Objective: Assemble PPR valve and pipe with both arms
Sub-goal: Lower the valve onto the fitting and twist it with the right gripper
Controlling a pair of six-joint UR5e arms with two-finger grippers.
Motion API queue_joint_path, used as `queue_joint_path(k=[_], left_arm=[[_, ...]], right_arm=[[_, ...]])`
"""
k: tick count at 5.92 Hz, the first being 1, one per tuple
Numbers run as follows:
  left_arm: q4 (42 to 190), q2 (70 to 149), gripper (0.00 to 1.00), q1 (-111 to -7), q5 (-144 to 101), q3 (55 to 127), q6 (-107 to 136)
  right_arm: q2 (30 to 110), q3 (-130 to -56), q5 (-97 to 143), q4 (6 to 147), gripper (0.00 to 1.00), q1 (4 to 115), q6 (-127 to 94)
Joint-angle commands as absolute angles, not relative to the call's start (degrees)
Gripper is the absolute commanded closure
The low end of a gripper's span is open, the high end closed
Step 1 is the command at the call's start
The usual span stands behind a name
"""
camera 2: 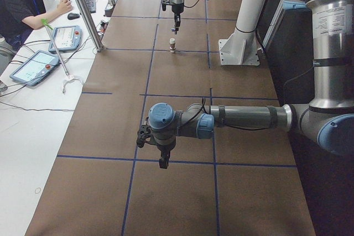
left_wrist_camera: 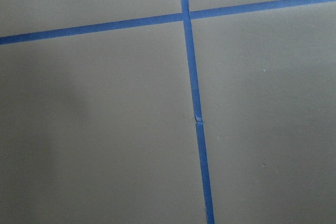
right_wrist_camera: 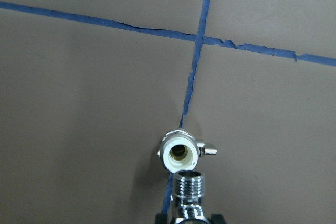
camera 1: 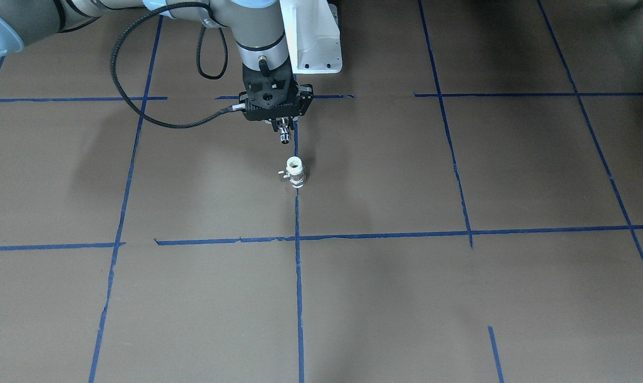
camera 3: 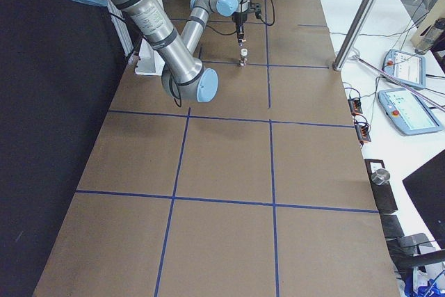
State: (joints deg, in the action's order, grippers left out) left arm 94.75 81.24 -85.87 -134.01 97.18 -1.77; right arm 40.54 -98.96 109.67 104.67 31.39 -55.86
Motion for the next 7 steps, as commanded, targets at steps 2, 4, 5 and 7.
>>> queue_joint_path(k=[2, 4, 5, 7], left_arm=[[94.7, 81.2, 0.00, -85.9, -134.1, 97.1, -1.8], [94.7, 81.3, 0.00, -85.9, -134.1, 96.9, -1.8], [94.7, 81.2, 0.00, -85.9, -134.2, 96.9, -1.8], [94.8, 81.2, 0.00, -85.9, -134.2, 96.9, -1.8]], right_arm=[[36.0, -93.8, 110.0, 108.1, 1.00, 31.6, -50.3], [35.2, -92.4, 109.9, 107.8, 1.00, 31.7, -50.3], [35.2, -91.5, 109.6, 107.6, 1.00, 31.9, -50.0], [35.2, -89.4, 109.8, 104.4, 1.00, 32.3, -48.2]])
